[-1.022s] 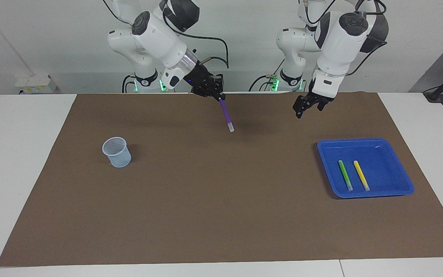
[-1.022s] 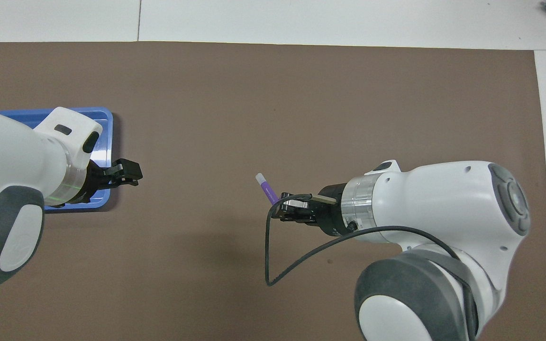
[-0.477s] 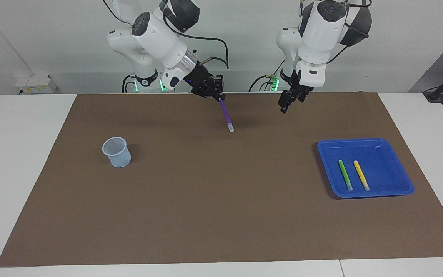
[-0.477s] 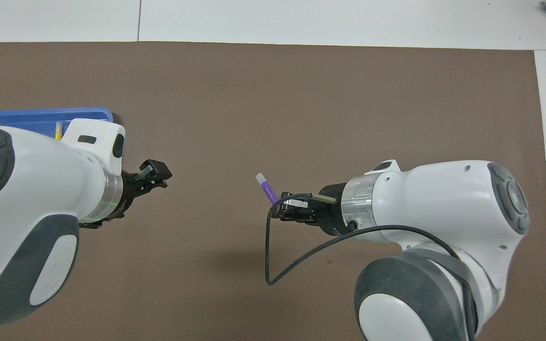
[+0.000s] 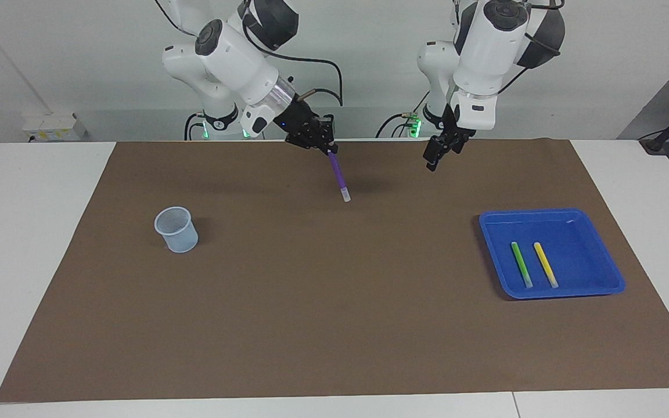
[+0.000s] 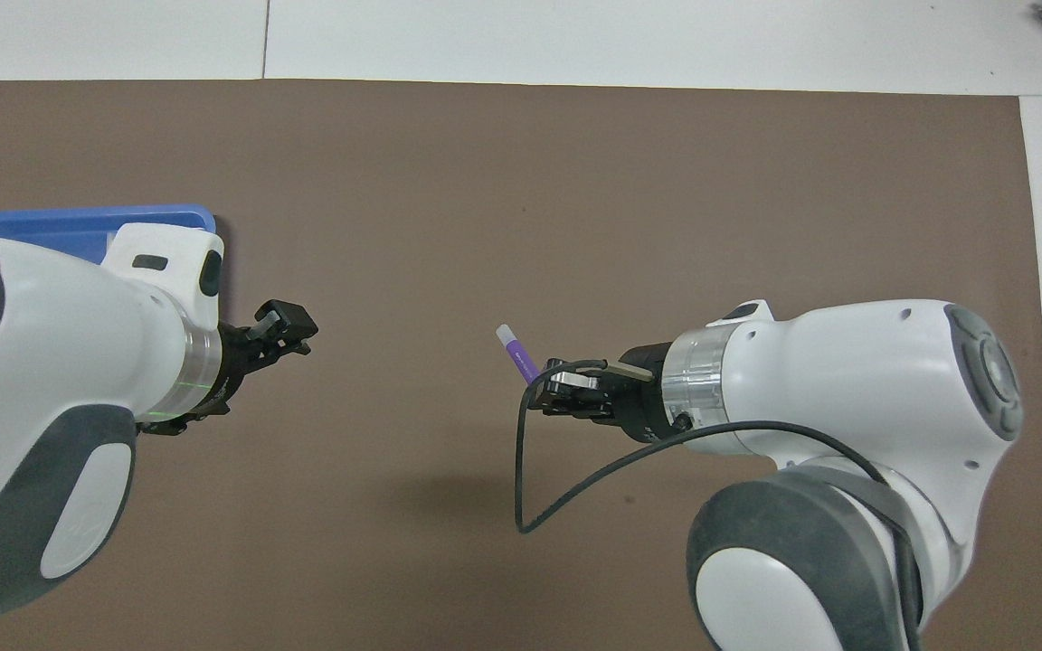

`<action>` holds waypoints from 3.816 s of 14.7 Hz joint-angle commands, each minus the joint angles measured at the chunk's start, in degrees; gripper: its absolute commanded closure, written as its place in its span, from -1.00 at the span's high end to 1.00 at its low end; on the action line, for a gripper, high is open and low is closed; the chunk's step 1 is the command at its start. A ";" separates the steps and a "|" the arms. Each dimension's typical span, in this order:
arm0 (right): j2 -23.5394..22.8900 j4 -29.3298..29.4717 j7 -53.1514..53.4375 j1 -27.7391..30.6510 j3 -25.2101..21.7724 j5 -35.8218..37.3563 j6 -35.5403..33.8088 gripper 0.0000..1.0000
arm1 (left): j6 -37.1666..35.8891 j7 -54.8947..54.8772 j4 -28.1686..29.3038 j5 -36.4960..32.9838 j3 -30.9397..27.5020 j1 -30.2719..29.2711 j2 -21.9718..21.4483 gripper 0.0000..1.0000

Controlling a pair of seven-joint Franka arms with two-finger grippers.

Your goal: Right arm passes pens to left for tray arrangement

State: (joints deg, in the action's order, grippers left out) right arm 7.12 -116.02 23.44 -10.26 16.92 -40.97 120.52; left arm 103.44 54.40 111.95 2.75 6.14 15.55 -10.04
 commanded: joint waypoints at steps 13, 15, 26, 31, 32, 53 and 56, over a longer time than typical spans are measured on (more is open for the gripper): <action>0.35 0.01 -0.06 -2.57 0.40 -0.95 1.12 -1.00 | 8.17 13.97 2.66 13.76 -0.25 -1.31 -0.77 0.85; 0.35 0.10 -0.06 -3.36 0.40 -1.30 0.86 -1.00 | 9.67 14.68 3.89 16.14 -0.25 -0.96 -1.30 0.85; -1.49 3.88 0.12 -8.20 0.57 -1.13 6.38 -1.00 | 14.42 20.74 7.32 23.18 0.45 2.99 -1.83 0.85; -1.84 3.88 0.47 -9.69 0.66 -1.22 9.81 -1.00 | 13.63 21.62 6.97 24.05 0.45 5.45 -1.83 0.85; -1.93 3.88 0.47 -9.69 0.66 -1.22 9.91 -1.00 | 13.54 21.62 6.80 24.58 0.54 5.54 -1.83 0.85; -1.49 3.09 -1.81 -8.90 0.57 -0.60 7.71 -1.00 | 13.81 23.12 5.13 25.20 0.71 8.27 -1.04 0.41; -1.32 3.00 -5.05 -8.55 0.40 0.45 5.34 -1.00 | 13.72 23.12 5.13 25.20 0.71 8.18 -1.04 0.25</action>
State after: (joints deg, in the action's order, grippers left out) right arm 5.47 -112.97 21.57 -19.83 17.18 -40.95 127.74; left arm 117.04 76.71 116.69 27.01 7.45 22.96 -10.43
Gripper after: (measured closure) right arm 0.828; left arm 0.304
